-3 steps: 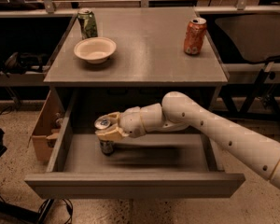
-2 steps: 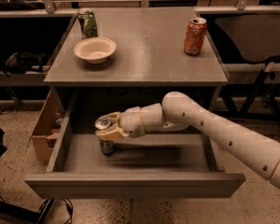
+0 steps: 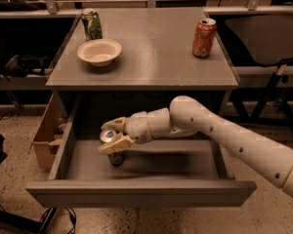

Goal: Place redbull can into top drawer

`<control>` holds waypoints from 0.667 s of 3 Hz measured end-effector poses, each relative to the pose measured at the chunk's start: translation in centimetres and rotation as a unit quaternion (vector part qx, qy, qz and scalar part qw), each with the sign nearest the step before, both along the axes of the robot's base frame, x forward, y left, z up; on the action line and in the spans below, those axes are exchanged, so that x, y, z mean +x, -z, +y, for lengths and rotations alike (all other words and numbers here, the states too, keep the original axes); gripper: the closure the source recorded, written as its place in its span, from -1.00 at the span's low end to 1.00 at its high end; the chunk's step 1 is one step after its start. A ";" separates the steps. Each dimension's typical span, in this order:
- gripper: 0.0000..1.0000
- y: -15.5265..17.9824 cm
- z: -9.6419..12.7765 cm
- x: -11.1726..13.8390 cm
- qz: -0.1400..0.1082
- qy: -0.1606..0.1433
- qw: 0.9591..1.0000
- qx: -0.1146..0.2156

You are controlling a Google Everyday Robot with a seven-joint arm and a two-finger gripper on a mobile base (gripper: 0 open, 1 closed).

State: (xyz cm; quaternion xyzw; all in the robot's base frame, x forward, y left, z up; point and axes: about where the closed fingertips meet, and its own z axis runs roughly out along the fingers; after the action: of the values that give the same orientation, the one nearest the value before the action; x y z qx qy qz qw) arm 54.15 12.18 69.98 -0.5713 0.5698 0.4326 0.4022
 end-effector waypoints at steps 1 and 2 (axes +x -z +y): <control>-1.00 0.0 0.0 0.0 0.000 0.000 1.000 0.000; -1.00 0.0 0.0 0.0 0.000 0.000 1.000 0.000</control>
Offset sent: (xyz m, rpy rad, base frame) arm 0.0000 0.0000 0.0000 0.0000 0.0000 0.0001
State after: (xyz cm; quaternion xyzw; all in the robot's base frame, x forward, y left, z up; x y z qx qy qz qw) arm 54.15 12.18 69.98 -0.5714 0.5698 0.4326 0.4022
